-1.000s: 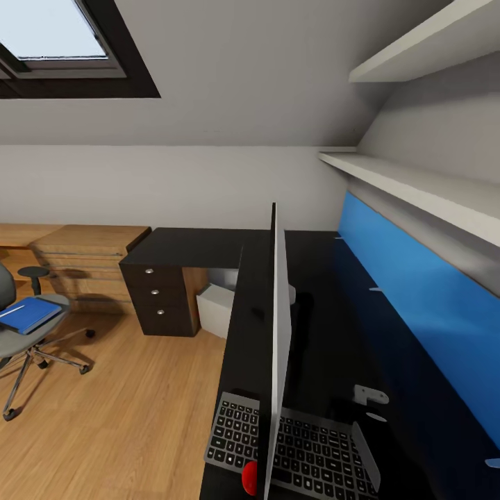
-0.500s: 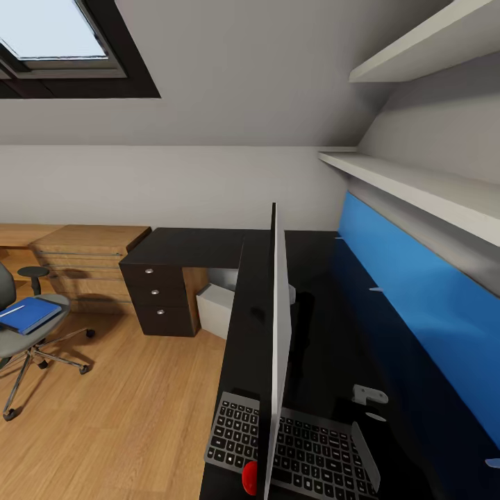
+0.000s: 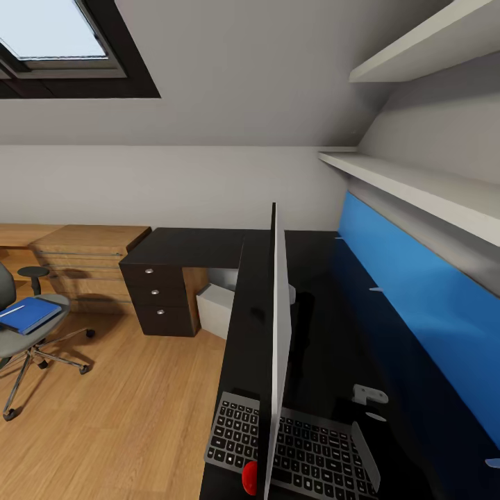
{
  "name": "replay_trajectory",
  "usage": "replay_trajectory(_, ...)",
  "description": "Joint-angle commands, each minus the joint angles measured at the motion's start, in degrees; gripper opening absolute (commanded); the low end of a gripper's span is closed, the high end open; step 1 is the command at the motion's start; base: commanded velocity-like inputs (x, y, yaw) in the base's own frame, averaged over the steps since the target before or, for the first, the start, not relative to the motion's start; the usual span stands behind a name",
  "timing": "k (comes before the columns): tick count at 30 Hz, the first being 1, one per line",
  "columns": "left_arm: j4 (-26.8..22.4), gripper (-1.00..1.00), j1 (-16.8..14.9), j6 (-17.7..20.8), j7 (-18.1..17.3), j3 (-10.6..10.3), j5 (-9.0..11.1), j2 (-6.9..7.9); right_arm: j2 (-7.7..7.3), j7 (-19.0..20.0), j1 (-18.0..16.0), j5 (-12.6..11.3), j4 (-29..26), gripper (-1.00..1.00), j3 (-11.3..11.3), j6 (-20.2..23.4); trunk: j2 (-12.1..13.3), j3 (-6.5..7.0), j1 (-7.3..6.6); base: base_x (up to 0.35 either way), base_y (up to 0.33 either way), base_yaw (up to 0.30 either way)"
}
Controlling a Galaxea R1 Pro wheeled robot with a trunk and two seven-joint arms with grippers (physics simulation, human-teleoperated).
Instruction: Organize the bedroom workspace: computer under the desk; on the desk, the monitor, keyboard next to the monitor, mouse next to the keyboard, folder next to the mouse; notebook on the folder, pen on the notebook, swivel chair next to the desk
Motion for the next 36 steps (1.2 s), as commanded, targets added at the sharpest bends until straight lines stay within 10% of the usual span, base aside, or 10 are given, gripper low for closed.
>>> replay_trajectory(1, 0.0, 1.00, 0.0, -0.2, 0.0, -0.3, 0.5, -0.01, 0.04, -0.2, 0.0, -0.5, -0.1, -1.00, -0.1, 0.2, 0.0, -0.07, 0.00, 0.000, 0.000, 0.000)
replay_trajectory(36, 0.0, 1.00, 0.0, -0.2, 0.0, -0.2, 0.5, 0.59, 0.02, -0.1, 0.0, -0.4, -0.3, -1.00, -0.1, -1.8, 0.0, -0.07, 0.00, 0.018, 0.000, 0.000)
